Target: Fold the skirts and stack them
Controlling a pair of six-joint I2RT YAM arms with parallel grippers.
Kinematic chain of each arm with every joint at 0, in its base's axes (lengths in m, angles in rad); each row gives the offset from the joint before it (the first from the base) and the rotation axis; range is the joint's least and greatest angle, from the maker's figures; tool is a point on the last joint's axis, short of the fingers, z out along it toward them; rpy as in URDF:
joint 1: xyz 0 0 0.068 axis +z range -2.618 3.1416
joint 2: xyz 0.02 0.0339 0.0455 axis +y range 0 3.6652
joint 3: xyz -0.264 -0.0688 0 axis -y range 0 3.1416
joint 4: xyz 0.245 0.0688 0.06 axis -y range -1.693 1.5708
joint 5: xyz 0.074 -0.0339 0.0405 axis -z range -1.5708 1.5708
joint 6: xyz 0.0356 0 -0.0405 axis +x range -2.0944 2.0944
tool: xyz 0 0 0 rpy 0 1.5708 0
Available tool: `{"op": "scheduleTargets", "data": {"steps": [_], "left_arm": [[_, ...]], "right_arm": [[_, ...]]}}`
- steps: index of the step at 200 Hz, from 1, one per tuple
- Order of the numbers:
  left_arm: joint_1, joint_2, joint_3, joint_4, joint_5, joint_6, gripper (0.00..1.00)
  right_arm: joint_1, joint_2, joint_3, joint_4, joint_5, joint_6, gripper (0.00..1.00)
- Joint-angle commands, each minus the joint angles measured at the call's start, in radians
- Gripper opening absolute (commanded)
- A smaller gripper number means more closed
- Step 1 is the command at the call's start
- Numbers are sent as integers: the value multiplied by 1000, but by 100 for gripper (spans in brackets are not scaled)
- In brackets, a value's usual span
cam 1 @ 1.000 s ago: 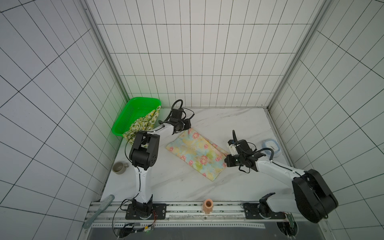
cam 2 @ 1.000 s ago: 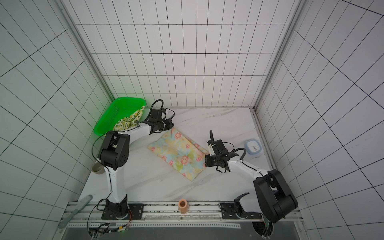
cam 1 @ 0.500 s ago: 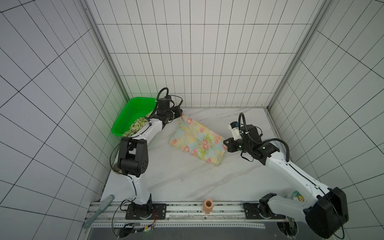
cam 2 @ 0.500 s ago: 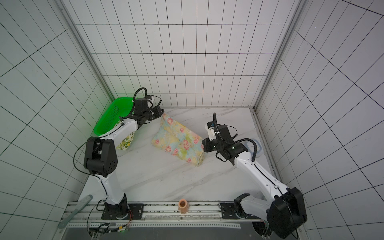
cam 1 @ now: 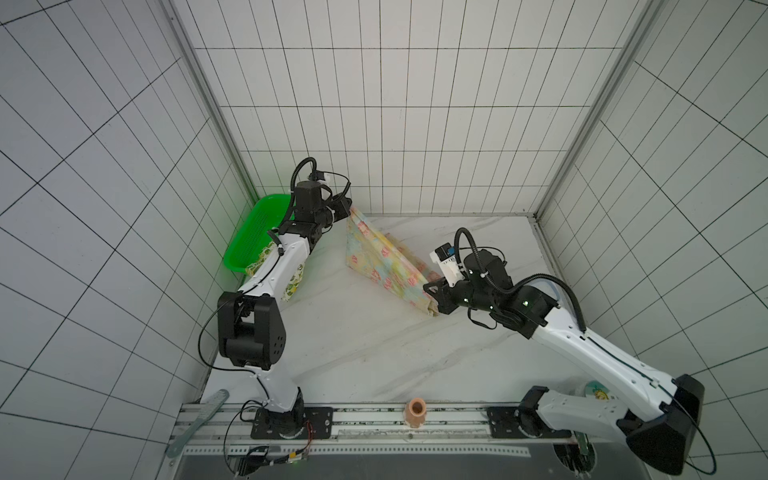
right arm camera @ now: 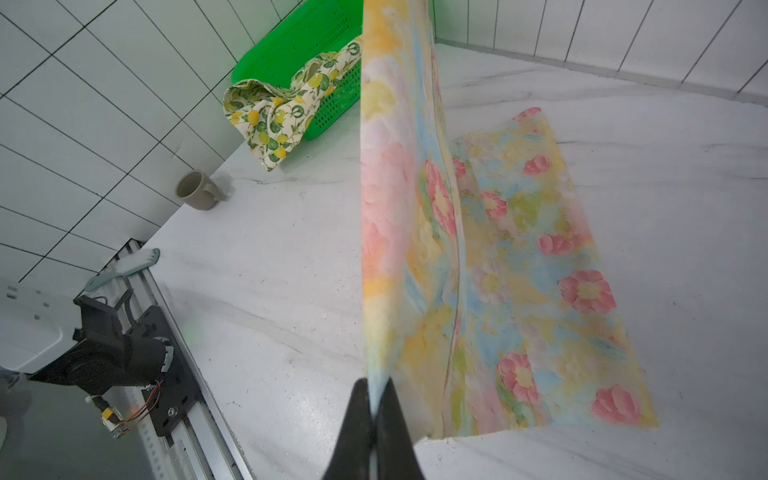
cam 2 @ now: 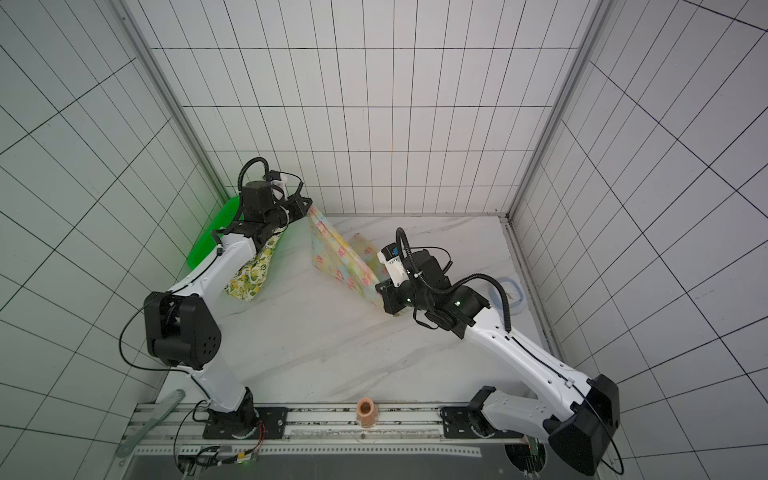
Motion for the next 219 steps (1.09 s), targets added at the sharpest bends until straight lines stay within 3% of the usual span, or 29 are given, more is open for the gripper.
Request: {"op": "scheduleTargets", "data": {"steps": [1, 31, 69, 94, 121, 166, 219], "left_arm": [[41, -48, -15, 6, -96, 29, 0], [66, -76, -66, 3, -117, 35, 0], [63, -30, -66, 16, -119, 29, 0], [38, 34, -58, 47, -122, 25, 0], [-23, 122, -40, 85, -142, 40, 0], [-103, 295, 41, 125, -144, 55, 0], [-158, 444, 160, 129, -136, 63, 0]], "right_arm": [[63, 1, 48, -15, -15, 25, 0], [127, 35, -10, 72, -70, 71, 0], [120, 45, -109, 171, -65, 123, 0], [54, 63, -182, 202, -109, 158, 0], [-47, 81, -306, 303, -245, 217, 0], [-138, 92, -490, 449, -257, 296, 0], [-205, 150, -574, 516, -277, 324, 0]]}}
